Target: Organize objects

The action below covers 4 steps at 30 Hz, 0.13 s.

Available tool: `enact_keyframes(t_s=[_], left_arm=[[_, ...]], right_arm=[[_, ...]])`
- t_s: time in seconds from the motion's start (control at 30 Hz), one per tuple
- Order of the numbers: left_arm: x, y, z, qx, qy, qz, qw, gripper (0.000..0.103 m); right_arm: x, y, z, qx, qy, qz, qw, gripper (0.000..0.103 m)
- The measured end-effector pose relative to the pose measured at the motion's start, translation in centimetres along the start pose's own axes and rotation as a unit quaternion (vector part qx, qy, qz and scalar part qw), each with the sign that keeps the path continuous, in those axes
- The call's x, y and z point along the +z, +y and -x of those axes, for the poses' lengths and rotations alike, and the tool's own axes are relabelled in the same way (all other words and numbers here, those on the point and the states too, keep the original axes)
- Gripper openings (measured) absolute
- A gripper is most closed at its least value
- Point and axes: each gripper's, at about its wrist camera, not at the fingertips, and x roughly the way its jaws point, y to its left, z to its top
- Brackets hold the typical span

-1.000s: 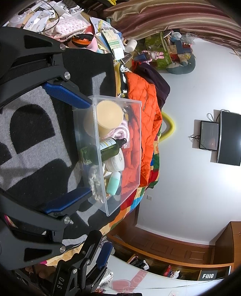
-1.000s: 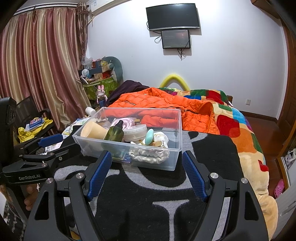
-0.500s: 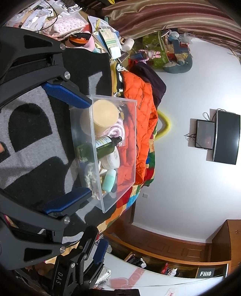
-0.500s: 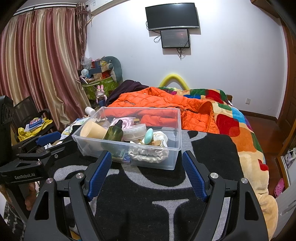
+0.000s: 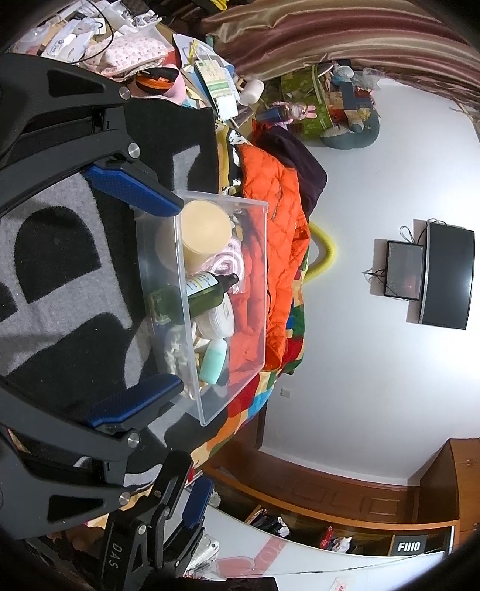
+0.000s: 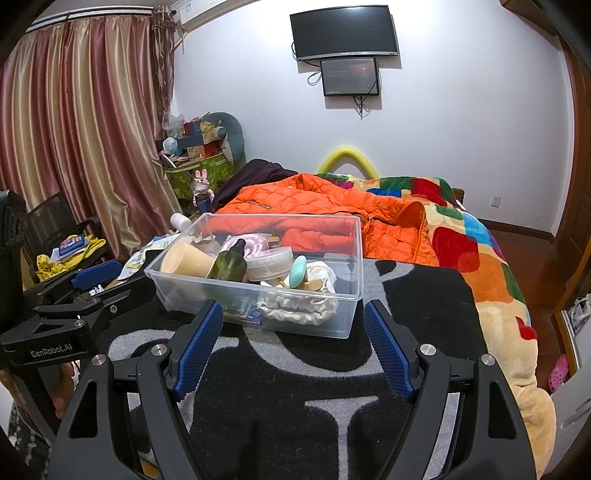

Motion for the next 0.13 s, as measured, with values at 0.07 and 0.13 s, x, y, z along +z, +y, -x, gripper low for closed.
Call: enact_keyframes(t_s=[0.07,0.13], left_arm=[[0.00,-0.10,0.00,-0.002,0.001,-0.001,1.0000,0.088],[0.03,-0.19,-0.02,-0.004,0.004,-0.003,1.0000,0.088]], right_arm=[[-0.04,0.01,-0.03,0.000,0.000,0.000,1.000,0.076],[-0.04,0.01,-0.04,0.001,0.001,-0.001,1.000,0.076]])
